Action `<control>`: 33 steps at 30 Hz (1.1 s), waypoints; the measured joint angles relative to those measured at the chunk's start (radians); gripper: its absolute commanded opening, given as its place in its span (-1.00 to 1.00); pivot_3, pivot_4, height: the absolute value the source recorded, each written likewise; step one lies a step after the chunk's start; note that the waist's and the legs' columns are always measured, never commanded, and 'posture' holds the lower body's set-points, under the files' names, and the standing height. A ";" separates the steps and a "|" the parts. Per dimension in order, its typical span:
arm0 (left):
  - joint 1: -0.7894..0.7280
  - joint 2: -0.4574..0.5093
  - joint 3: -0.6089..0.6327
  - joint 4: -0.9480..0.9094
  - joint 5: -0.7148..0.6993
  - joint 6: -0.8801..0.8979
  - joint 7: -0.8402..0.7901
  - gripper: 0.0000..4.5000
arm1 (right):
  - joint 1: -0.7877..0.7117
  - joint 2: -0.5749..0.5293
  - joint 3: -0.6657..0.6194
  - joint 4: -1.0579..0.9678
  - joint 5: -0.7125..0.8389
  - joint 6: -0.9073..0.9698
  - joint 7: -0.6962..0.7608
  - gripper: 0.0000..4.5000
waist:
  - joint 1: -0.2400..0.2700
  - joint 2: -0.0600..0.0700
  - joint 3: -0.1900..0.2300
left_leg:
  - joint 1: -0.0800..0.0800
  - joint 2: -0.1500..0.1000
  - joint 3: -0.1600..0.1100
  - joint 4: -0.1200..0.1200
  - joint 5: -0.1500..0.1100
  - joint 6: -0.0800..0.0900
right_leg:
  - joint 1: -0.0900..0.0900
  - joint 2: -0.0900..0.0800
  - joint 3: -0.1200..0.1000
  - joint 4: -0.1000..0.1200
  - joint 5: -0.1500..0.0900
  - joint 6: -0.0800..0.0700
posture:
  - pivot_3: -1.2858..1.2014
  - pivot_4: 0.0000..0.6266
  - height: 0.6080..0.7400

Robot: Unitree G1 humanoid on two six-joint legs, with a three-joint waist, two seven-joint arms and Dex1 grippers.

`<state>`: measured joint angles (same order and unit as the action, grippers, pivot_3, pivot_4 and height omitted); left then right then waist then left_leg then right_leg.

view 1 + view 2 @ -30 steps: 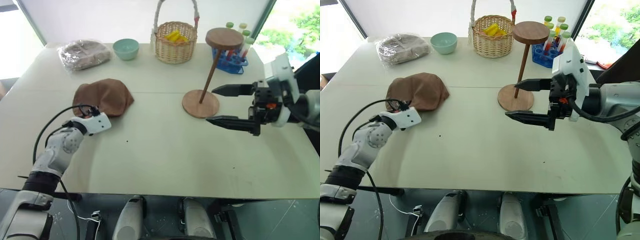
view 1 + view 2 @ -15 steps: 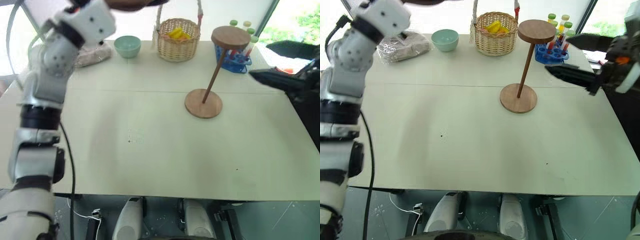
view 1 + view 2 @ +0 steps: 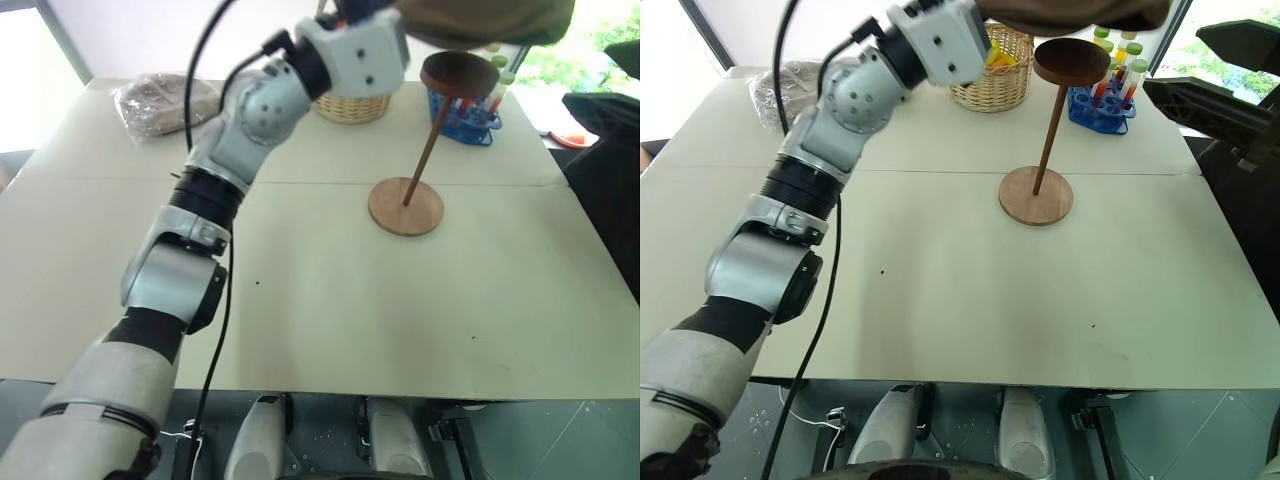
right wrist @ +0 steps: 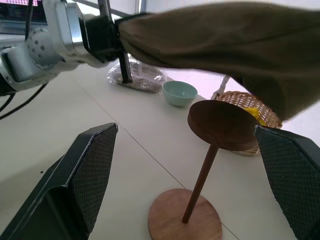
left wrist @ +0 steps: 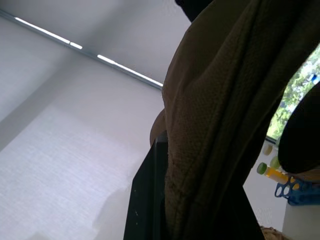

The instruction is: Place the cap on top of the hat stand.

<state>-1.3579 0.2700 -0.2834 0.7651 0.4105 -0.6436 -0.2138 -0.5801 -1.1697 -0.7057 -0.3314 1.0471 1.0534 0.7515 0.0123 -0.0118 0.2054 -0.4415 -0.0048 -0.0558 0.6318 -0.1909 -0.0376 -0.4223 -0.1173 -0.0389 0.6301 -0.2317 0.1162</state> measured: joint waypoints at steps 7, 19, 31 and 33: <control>0.030 -0.011 -0.107 0.051 0.136 -0.090 0.055 -0.99 | 0.021 0.000 -0.019 -0.022 0.055 0.009 -0.045 1.00 | 0.002 0.000 0.000 | 0.000 0.000 0.000 0.001 0.000 0.000 | 0.000 0.000 0.000 0.000 0.000 0.000 | 0.03 -0.52 1.00; 0.135 -0.002 -0.165 0.003 0.215 -0.015 0.044 0.71 | 0.155 0.013 -0.008 -0.108 0.054 -0.030 -0.057 1.00 | 0.001 0.001 0.000 | 0.000 0.000 0.000 0.002 0.000 0.000 | 0.001 0.000 0.000 0.001 0.001 -0.001 | 0.03 -0.52 1.00; 0.285 0.196 0.096 -0.465 -0.416 0.478 -0.540 0.90 | 0.324 -0.010 0.061 -0.180 -0.143 -0.147 0.026 1.00 | -0.003 0.001 -0.001 | 0.000 0.000 0.000 0.003 0.000 0.000 | 0.001 0.000 0.000 0.002 0.001 -0.001 | 0.03 -0.52 1.00; 0.318 0.249 0.131 -0.585 -0.571 0.652 -0.664 0.90 | 0.335 -0.010 0.072 -0.196 -0.166 -0.167 0.039 1.00 | -0.003 0.001 -0.001 | 0.000 0.000 0.000 0.003 0.000 0.000 | 0.001 0.000 0.001 0.002 0.001 -0.001 | 0.03 -0.52 1.00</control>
<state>-1.0404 0.5186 -0.1519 0.1803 -0.1606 0.0083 -0.8775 -0.2455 -1.1795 -0.6339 -0.5272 0.8809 0.8868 0.7909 0.0090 -0.0105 0.2047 -0.4410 -0.0043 -0.0561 0.6352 -0.1907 -0.0375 -0.4210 -0.1168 -0.0384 0.6322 -0.2308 0.1152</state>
